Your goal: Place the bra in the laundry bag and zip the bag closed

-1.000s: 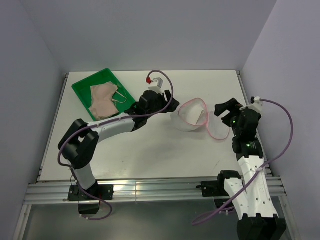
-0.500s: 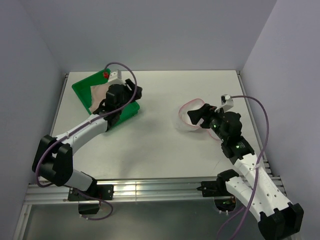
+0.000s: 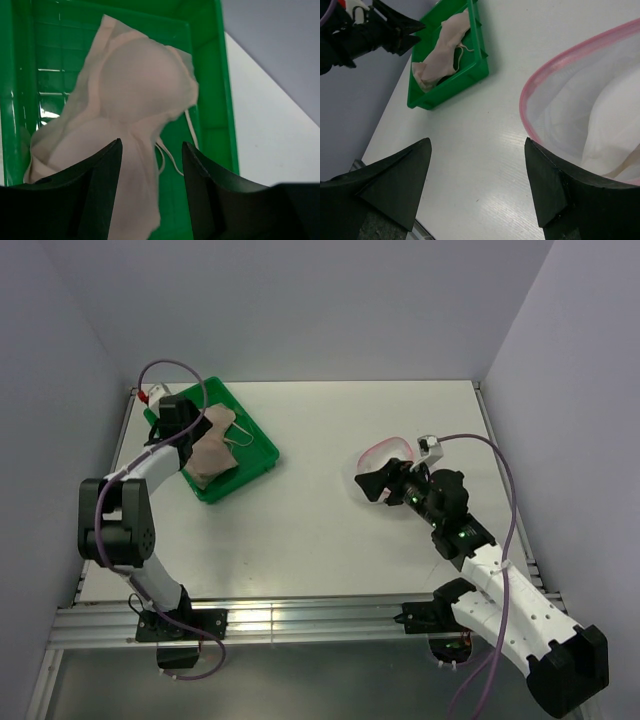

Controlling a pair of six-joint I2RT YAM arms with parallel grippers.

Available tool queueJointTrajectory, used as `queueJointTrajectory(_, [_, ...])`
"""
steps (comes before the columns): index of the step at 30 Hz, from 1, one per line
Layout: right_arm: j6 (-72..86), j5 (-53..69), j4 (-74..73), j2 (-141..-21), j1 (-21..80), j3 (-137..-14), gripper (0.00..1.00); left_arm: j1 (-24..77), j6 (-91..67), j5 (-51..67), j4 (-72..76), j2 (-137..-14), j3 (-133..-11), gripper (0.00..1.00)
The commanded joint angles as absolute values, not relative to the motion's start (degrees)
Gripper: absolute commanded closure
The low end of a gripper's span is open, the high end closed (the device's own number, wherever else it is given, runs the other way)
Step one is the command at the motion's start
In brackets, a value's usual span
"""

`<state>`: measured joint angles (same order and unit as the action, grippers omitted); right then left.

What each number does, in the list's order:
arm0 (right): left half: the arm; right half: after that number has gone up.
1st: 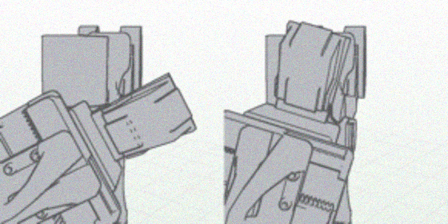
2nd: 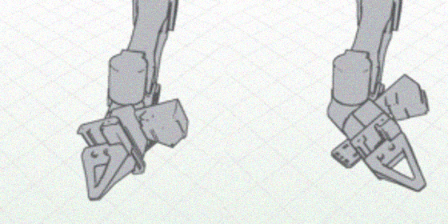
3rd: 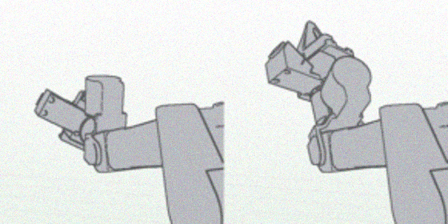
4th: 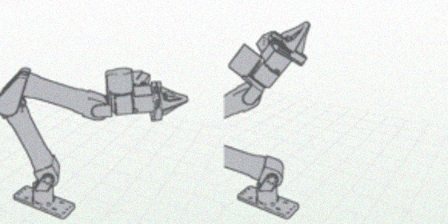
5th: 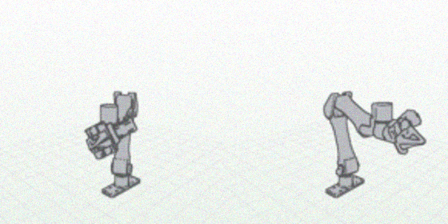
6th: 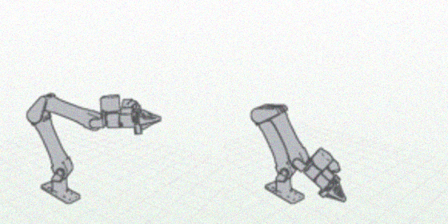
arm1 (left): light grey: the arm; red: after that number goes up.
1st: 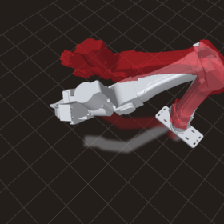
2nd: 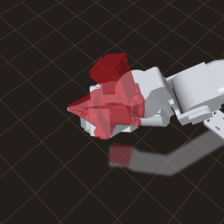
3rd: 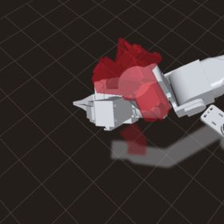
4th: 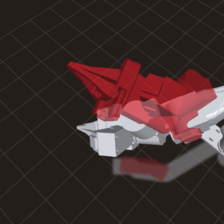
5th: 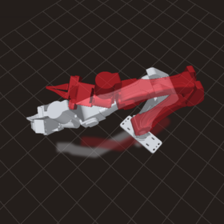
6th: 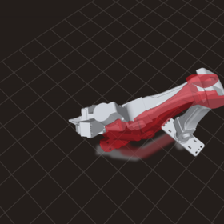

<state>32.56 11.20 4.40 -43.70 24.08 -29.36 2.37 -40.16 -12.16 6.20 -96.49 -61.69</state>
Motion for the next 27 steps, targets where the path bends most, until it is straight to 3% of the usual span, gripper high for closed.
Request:
queueJointTrajectory(1, [32.78,11.87,8.79,-43.51,24.96,-28.48,0.18,0.62,-36.22,-9.93,3.18,-101.85,-70.54,0.42])
queueJointTrajectory(10, [32.08,11.25,9.32,-45.26,26.28,-28.39,0.18,-3.34,-29.72,-4.31,-3.77,-116.88,-83.05,0.37])
queueJointTrajectory(20, [31.38,10.55,10.11,-48.78,27.16,-29.09,0.18,-3.6,-24.44,-0.44,-7.55,-123.39,-90.08,0.36])
queueJointTrajectory(23, [31.11,10.02,9.93,-49.39,27.33,-29.18,0.18,-3.6,-23.82,-0.88,-7.56,-124.63,-91.23,0.47])
queueJointTrajectory(27, [31.2,8.88,11.16,-48.52,27.33,-28.56,0.19,-3.69,-23.2,-1.58,-7.39,-124.89,-91.06,0.81])
